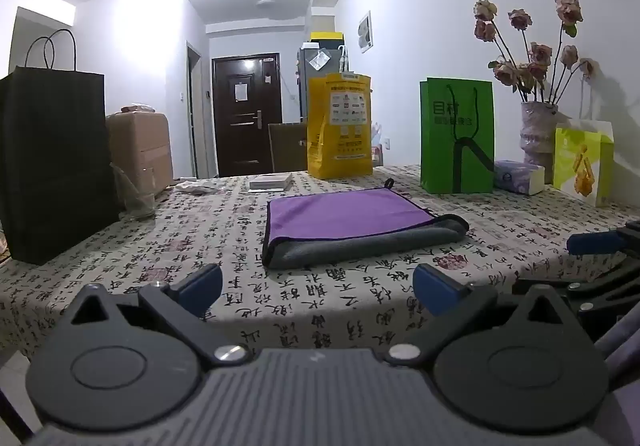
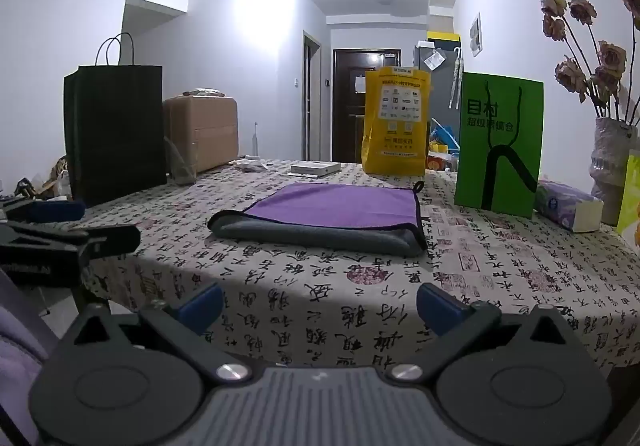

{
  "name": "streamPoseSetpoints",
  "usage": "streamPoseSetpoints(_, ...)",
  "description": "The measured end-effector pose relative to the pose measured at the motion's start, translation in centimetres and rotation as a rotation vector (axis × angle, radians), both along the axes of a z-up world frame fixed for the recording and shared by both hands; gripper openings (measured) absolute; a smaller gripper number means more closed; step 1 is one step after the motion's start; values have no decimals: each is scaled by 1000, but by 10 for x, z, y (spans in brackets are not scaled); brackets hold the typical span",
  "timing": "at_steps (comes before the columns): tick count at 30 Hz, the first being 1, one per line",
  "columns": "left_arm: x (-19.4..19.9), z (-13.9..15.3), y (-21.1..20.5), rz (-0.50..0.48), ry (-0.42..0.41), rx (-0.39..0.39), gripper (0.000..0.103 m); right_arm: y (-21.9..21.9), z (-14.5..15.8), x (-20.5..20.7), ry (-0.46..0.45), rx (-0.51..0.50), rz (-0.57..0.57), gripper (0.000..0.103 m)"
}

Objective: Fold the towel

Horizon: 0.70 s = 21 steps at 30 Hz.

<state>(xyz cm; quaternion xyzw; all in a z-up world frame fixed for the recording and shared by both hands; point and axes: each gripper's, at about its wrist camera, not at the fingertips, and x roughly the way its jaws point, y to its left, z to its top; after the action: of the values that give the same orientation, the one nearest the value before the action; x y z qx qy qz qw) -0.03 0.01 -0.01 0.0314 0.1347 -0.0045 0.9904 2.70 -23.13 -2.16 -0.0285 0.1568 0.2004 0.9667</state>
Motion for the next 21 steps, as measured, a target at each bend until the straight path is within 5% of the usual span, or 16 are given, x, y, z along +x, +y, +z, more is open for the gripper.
streamPoseSetpoints(21, 0, 1, 3, 16, -9, -4, 103, -2, 0, 4, 5, 9, -2, 103)
